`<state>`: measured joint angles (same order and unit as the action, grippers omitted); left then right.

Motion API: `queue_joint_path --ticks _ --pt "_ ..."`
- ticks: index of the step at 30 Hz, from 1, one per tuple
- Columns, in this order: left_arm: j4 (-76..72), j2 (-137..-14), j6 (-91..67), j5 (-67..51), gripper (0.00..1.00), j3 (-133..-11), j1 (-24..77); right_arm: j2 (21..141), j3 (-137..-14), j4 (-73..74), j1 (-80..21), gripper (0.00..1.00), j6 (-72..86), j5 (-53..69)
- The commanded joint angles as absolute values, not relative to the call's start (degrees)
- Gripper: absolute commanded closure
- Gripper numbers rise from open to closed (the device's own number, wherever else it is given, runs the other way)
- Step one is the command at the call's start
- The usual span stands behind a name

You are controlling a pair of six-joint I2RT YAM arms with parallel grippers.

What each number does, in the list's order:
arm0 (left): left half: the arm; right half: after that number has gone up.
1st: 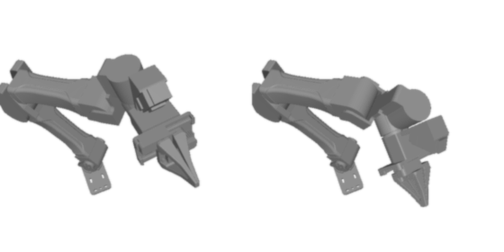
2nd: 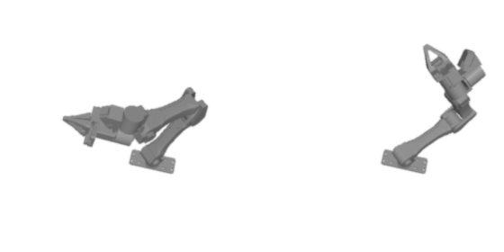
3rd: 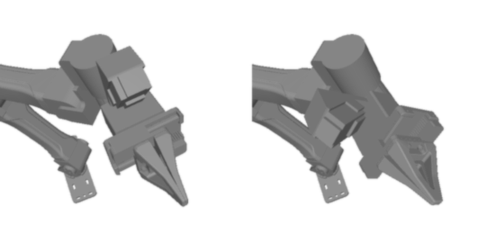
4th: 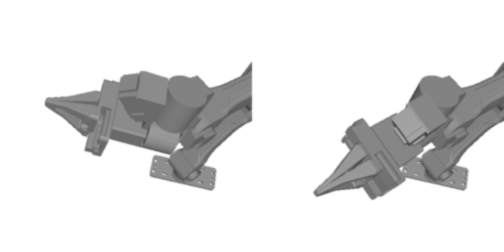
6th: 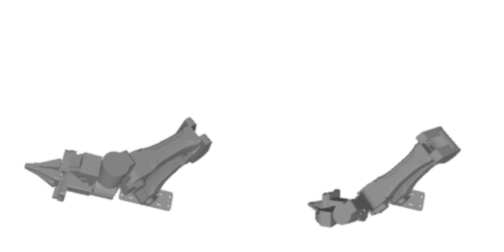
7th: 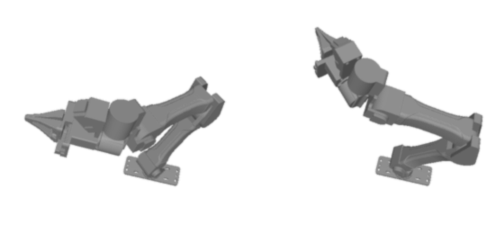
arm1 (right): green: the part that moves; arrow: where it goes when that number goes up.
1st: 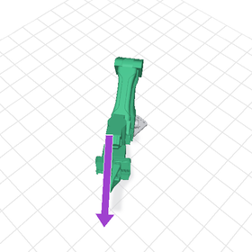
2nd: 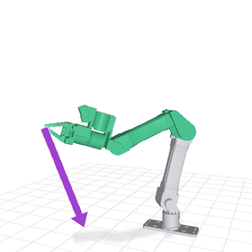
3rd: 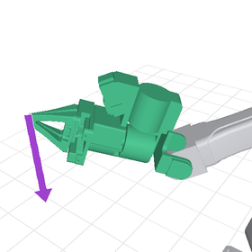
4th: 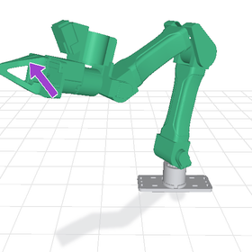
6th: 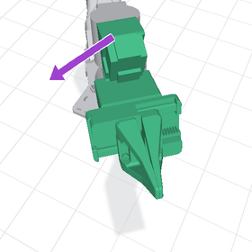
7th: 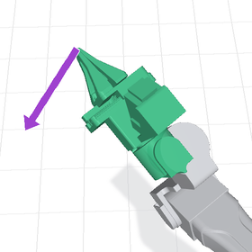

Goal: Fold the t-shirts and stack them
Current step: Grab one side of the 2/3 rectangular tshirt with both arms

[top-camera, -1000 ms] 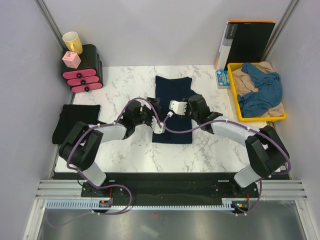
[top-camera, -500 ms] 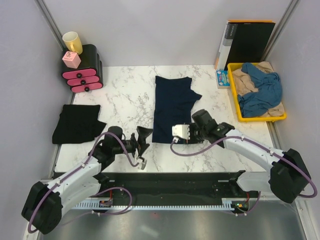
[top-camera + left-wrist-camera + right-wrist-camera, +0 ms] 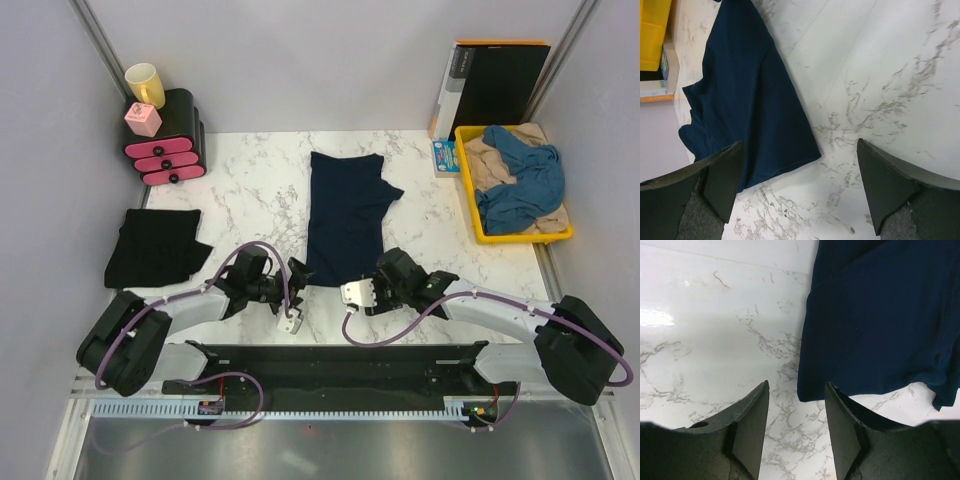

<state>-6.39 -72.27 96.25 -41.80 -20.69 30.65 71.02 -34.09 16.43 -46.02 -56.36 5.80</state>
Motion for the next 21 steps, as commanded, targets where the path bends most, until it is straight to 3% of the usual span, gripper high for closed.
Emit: queue_joint_path --ticks 1,13,21 --pt "-12.56 -77.42 96.06 -41.75 0.00 -23.73 30.76 71.80 -31.56 9.76 -46.76 0.44 -56.51 4.48" --pt "-14.15 -83.84 97.38 -40.87 0.01 -26.63 30.76 76.64 -29.09 3.78 -46.76 0.46 -58.71 3.17" --pt "-14.24 -86.22 97.64 -40.61 0.00 -27.86 30.76 79.80 -29.36 2.29 -46.58 0.58 -59.76 1.58"
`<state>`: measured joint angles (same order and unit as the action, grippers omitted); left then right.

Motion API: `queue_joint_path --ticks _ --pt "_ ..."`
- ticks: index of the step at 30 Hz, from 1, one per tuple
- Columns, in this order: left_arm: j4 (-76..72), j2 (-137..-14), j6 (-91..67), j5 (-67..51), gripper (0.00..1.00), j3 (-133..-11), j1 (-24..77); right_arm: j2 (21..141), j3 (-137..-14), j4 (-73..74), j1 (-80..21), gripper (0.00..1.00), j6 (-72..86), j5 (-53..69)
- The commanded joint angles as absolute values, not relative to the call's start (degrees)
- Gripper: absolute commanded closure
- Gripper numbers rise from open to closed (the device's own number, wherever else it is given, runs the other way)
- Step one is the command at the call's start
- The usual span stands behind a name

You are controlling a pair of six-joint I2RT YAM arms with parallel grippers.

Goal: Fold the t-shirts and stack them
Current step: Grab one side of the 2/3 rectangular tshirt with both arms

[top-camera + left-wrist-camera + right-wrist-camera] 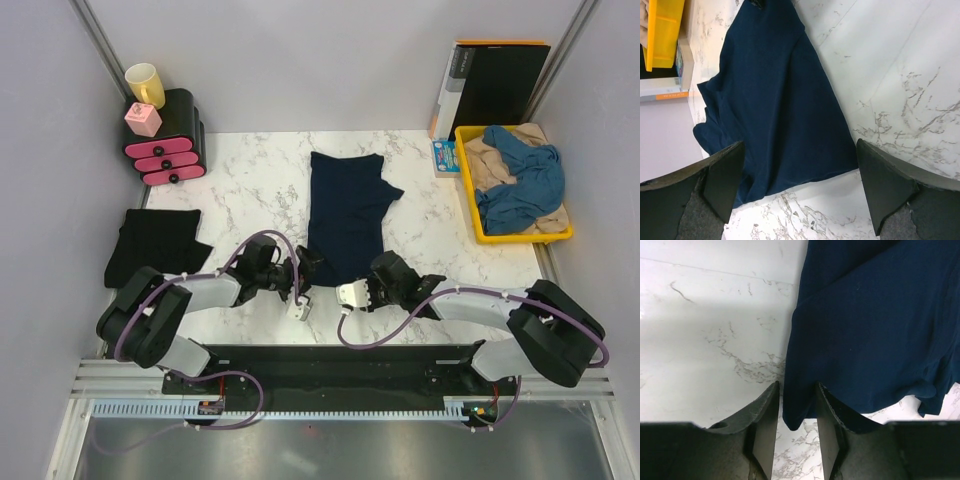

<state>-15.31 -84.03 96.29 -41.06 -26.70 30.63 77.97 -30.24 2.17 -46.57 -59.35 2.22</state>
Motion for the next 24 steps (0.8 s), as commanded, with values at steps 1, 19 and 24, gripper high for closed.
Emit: queue_joint_path --ticks 1,19,24 --pt "-14.06 -86.66 97.65 -40.61 0.01 -28.21 30.76 79.80 -29.36 2.37 -46.41 0.59 -59.68 1.58" --pt "3.59 -87.80 100.46 -36.48 0.61 -33.13 30.76 77.43 -28.04 4.57 -45.97 0.71 -58.97 2.11" --pt "4.13 -90.52 101.42 -35.95 0.66 -35.41 30.76 78.66 -28.04 4.13 -45.70 0.80 -59.15 2.64"
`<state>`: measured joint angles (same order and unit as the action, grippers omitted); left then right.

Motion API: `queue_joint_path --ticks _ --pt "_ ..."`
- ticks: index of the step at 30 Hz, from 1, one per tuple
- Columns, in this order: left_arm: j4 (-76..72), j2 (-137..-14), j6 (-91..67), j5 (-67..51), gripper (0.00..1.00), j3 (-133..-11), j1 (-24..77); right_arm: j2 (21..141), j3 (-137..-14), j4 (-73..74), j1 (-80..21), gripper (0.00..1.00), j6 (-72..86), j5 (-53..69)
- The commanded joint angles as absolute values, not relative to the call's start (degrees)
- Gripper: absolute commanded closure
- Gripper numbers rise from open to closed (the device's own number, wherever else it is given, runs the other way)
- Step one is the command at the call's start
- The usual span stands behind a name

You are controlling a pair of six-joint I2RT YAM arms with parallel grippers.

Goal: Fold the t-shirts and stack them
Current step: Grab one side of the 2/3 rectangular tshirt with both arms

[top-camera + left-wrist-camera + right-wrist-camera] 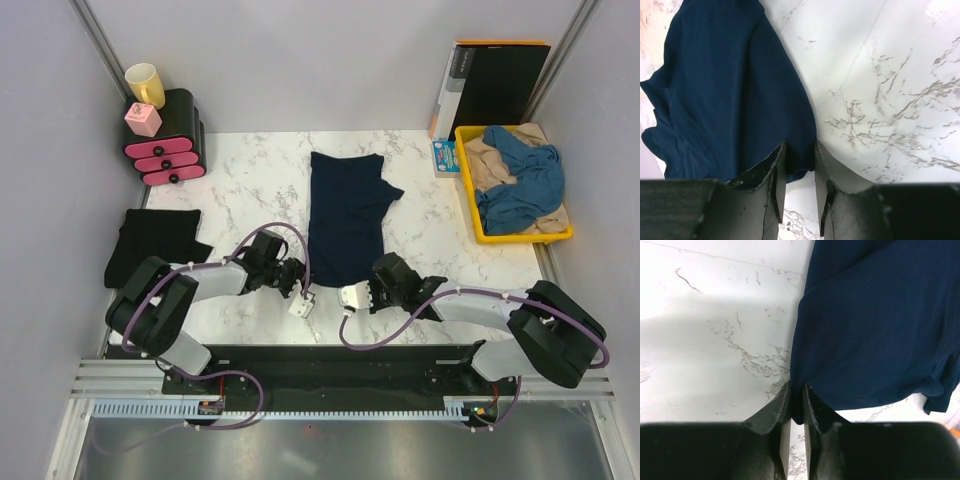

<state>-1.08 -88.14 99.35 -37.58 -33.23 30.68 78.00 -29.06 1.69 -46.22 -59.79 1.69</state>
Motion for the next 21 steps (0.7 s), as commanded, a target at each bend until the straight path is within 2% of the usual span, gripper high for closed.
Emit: queue_joint_path --ticks 1,2,3,4,5,14,21 --pt "4.22 -91.31 101.51 -35.95 0.68 -35.85 30.76 78.75 -28.12 4.04 -45.79 0.82 -59.15 2.64" --pt "4.22 -91.75 101.43 -35.95 0.73 -36.29 30.76 78.92 -28.21 3.87 -45.62 0.86 -59.24 2.64" --pt "4.22 -92.19 101.34 -35.86 0.98 -37.17 30.76 79.01 -28.21 3.78 -45.53 0.89 -59.33 2.64" --pt "4.22 -92.55 101.08 -35.86 0.98 -37.53 30.85 79.10 -28.30 3.78 -45.44 0.92 -59.41 2.64" --pt "4.22 -93.07 100.90 -35.77 0.98 -38.05 30.76 79.19 -28.39 3.87 -45.35 1.00 -59.41 2.55" --pt "5.54 -90.18 97.65 -34.98 0.98 -39.55 30.76 76.56 -31.37 10.01 -44.74 1.00 -58.37 3.34" --pt "7.20 -80.17 94.57 -34.89 0.98 -36.66 30.76 68.84 -36.64 19.24 -44.74 1.00 -57.66 4.66"
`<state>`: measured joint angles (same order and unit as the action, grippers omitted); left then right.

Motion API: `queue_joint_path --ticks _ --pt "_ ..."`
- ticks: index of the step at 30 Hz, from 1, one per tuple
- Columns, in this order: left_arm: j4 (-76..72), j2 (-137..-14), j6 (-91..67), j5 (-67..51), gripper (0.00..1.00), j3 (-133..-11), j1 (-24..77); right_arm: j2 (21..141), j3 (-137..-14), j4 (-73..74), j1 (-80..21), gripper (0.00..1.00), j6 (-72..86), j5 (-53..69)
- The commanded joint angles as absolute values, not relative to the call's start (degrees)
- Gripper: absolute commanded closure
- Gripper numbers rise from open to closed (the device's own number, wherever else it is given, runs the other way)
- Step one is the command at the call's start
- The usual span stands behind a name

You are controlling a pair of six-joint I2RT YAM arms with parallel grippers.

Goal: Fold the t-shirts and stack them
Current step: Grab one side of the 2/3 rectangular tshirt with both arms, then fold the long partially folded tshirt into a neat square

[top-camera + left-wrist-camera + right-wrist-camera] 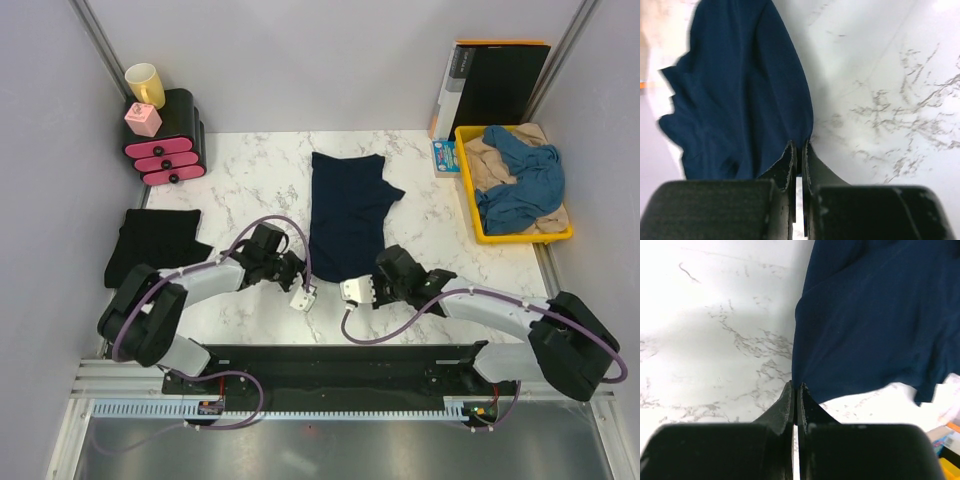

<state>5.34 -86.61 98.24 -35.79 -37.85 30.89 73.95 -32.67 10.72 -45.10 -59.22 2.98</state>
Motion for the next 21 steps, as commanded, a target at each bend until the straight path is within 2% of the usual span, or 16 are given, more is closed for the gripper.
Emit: queue_joint_path --ticks 1,12,21 --pt "7.82 -77.28 94.22 -35.07 0.98 -36.39 30.76 68.04 -37.69 20.29 -44.74 1.00 -57.66 4.66" --pt "15.97 -58.46 94.04 -36.56 0.98 -33.57 30.85 59.95 -44.90 36.55 -45.53 1.00 -63.98 6.76" --pt "28.11 -46.15 94.48 -41.74 0.98 -34.54 30.94 60.12 -56.77 54.57 -46.93 1.00 -68.46 15.55"
